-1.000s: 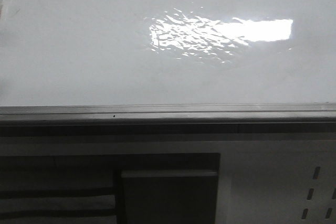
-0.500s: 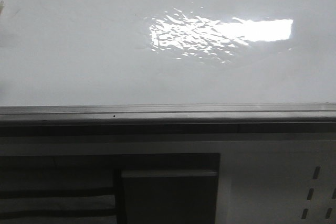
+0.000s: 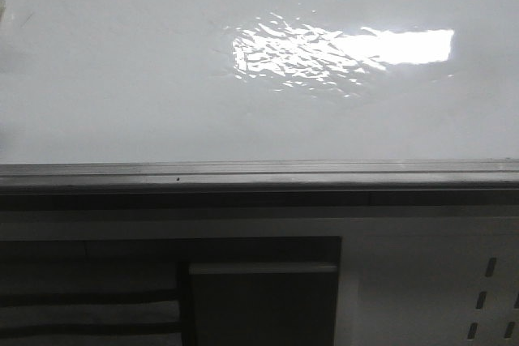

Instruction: Write number 4 on whiteboard

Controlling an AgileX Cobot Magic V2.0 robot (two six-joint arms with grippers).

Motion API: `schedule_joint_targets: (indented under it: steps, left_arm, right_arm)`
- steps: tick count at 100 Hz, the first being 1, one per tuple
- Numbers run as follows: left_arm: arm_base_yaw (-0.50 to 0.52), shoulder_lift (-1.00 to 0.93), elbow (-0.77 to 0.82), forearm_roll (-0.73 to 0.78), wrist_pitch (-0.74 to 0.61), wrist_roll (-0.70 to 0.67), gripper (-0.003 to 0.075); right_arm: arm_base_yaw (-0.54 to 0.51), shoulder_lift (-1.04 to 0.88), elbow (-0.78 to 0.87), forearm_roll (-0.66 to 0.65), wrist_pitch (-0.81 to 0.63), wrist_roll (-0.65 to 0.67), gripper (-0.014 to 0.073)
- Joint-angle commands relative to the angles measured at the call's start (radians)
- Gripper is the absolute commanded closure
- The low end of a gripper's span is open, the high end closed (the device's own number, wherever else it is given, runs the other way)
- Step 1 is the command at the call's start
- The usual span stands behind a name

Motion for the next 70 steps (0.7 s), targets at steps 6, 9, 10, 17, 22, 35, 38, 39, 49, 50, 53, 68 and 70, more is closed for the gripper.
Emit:
schedule_joint_targets:
  steps: [6,9,10,17,22,35,38,39,49,50,53,68,70]
  left_arm:
    - [-0.049,-0.019,-0.122,-0.001,0.134,0.091,0.0741]
    - [-0.068,-0.017,-0.148,-0.001,0.191,0.131,0.0741]
    - [-0.077,-0.017,-0.162,-0.001,0.234,0.148,0.0741]
    - [-0.114,-0.017,-0.221,-0.025,0.344,0.203,0.0741]
    - [-0.142,-0.017,-0.258,-0.062,0.416,0.257,0.0741]
    - [-0.222,-0.017,-0.332,-0.215,0.592,0.493,0.0741]
    - [-0.240,-0.016,-0.347,-0.246,0.621,0.539,0.0741]
    - [-0.245,-0.016,-0.350,-0.258,0.628,0.549,0.0741]
    - [-0.326,-0.005,-0.382,-0.297,0.670,0.615,0.0741]
    - [-0.332,-0.005,-0.384,-0.297,0.670,0.615,0.0741]
    - [-0.355,0.003,-0.392,-0.297,0.670,0.615,0.0741]
    - [-0.484,0.062,-0.435,-0.290,0.677,0.667,0.0741]
    - [-0.494,0.070,-0.441,-0.290,0.677,0.669,0.0741]
  right_arm:
    - [0.007,0.084,-0.114,0.079,0.076,-0.092,0.0158]
    - [0.016,0.105,-0.133,0.107,0.110,-0.138,0.0158]
    - [0.020,0.116,-0.147,0.133,0.123,-0.159,0.0158]
    - [0.040,0.171,-0.188,0.224,0.179,-0.267,0.0158]
    - [0.059,0.218,-0.218,0.296,0.219,-0.352,0.0158]
    - [0.105,0.348,-0.292,0.502,0.329,-0.595,0.0158]
    - [0.114,0.373,-0.307,0.543,0.354,-0.647,0.0158]
    - [0.118,0.386,-0.310,0.553,0.366,-0.660,0.0158]
    - [0.158,0.484,-0.362,0.680,0.441,-0.827,0.0158]
    - [0.158,0.484,-0.365,0.686,0.441,-0.838,0.0158]
    - [0.176,0.519,-0.376,0.708,0.452,-0.883,0.0158]
    - [0.282,0.640,-0.438,0.754,0.470,-1.110,0.0158]
    - [0.304,0.658,-0.447,0.760,0.469,-1.132,0.0158]
